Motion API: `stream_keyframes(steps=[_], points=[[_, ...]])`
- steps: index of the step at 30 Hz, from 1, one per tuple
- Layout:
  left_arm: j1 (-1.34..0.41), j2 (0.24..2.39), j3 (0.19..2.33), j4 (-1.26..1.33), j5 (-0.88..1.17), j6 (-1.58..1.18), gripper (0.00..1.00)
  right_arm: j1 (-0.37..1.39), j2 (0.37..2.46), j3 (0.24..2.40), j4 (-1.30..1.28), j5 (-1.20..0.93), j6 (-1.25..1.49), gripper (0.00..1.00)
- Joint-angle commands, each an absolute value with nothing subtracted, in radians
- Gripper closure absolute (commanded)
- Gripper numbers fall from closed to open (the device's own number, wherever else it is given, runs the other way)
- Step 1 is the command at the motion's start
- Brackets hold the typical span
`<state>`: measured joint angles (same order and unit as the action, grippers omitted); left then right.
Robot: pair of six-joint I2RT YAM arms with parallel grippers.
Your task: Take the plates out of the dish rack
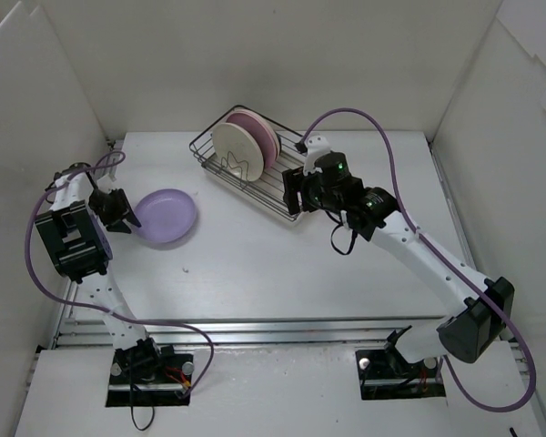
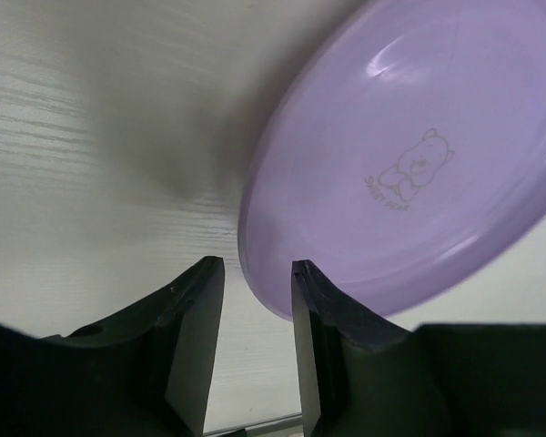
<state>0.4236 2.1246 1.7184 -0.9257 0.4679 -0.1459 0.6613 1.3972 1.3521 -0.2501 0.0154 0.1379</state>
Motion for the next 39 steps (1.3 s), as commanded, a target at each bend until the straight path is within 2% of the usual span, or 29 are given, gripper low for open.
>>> stream_keyframes(steps=[1,6,9,12,14,18,22,24,25,30,34,39], points=[[0.434,2.075,1.772,-0.960,0.453,-0.155,0.64,0.667,1.379,1.402,-0.207,0.041,0.133,0.35],[0.434,1.993,1.786,-0.956,0.400,-0.187,0.59,0.667,1.361,1.401,-0.225,0.061,0.123,0.34],[0.362,1.921,1.827,-0.907,0.321,-0.158,0.57,0.669,1.347,1.393,-0.232,0.077,0.117,0.33],[0.267,1.841,1.864,-0.781,0.227,0.001,0.56,0.667,1.325,1.373,-0.242,0.120,0.104,0.33],[0.168,1.792,1.841,-0.636,0.225,0.203,0.53,0.660,1.307,1.352,-0.248,0.152,0.095,0.34],[0.071,1.799,1.864,-0.457,0.380,0.386,0.51,0.640,1.278,1.313,-0.252,0.164,0.097,0.34],[0.032,1.847,1.870,-0.229,0.677,0.419,0.58,0.618,1.255,1.299,-0.256,0.156,0.110,0.34],[0.003,1.880,1.867,-0.079,0.742,0.416,0.55,0.621,1.252,1.298,-0.268,0.153,0.113,0.34],[-0.006,1.897,1.879,-0.037,0.765,0.408,0.51,0.621,1.250,1.298,-0.276,0.150,0.115,0.34],[-0.052,2.063,2.080,-0.009,0.773,0.413,0.49,0.623,1.250,1.301,-0.314,0.150,0.130,0.34],[-0.061,2.112,2.105,0.029,0.824,0.431,0.49,0.624,1.249,1.304,-0.328,0.167,0.137,0.34],[-0.070,2.112,2.048,0.063,0.827,0.449,0.58,0.626,1.244,1.304,-0.331,0.181,0.130,0.34]])
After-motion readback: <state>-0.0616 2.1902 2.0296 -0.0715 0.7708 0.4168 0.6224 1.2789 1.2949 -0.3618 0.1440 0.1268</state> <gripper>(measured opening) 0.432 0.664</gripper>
